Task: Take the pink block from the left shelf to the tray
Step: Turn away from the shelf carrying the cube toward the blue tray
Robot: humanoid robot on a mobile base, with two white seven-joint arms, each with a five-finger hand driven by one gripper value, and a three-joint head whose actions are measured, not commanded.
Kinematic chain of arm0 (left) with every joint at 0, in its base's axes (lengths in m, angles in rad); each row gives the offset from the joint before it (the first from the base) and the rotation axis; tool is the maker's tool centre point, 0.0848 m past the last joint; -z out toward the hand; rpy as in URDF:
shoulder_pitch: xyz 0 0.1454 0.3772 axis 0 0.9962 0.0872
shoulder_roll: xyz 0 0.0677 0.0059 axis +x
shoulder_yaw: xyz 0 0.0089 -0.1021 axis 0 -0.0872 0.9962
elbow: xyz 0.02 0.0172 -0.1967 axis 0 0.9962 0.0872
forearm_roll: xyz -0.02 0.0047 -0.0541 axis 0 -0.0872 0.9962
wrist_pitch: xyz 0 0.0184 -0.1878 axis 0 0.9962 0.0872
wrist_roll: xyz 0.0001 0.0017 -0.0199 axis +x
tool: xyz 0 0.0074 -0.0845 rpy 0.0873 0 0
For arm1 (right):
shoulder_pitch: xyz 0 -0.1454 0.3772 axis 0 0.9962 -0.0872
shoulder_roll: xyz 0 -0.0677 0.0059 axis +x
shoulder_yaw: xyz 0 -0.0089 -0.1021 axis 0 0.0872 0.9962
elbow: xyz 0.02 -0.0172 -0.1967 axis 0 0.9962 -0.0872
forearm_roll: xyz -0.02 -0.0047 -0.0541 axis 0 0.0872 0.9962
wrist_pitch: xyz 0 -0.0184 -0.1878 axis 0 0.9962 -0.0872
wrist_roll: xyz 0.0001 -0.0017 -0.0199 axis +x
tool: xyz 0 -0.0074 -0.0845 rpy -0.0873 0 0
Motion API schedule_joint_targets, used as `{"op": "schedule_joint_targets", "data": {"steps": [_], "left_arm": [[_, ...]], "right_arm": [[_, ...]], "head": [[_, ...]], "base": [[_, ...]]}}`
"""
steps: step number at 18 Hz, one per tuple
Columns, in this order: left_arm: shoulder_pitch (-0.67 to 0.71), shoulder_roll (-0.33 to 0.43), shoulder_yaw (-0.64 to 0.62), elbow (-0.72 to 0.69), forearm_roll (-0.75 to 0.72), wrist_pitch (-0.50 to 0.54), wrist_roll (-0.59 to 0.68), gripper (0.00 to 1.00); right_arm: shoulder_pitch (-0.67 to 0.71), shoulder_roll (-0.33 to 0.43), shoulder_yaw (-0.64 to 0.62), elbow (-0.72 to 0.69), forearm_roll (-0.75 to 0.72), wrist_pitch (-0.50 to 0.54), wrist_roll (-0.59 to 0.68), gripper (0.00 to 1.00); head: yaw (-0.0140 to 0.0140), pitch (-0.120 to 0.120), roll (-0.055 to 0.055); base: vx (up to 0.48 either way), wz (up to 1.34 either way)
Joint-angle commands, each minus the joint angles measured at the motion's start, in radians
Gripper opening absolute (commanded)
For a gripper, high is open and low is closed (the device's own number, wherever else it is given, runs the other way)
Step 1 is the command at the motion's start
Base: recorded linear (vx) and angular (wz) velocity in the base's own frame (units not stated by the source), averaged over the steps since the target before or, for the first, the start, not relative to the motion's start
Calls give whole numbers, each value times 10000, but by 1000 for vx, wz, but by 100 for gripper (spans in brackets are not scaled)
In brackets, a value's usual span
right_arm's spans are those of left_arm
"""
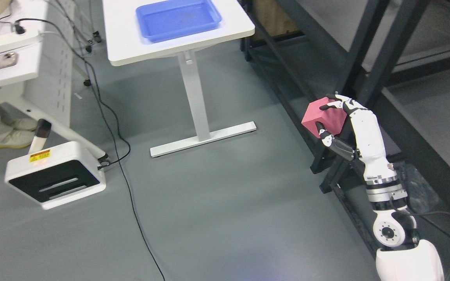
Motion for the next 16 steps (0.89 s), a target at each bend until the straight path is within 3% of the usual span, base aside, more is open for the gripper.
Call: {"op": "schedule_joint_targets", "data": {"steps": [1, 8, 16], "left_arm": [[-308, 175, 0, -175, 0, -4, 7, 100], [-293, 175, 0, -175, 0, -4, 7, 100], [-293, 175, 0, -175, 0, -4, 7, 100]], "right_arm": [[-1, -175, 0, 0, -42, 2, -3, 5], [-1, -175, 31, -15, -42, -14, -3, 5], [-1, -175, 31, -15, -42, -14, 12, 5]], "head": [[0, 0, 0], [0, 0, 0], [0, 2, 0]], "base": [[-52, 632], [18, 455], [164, 331]]}}
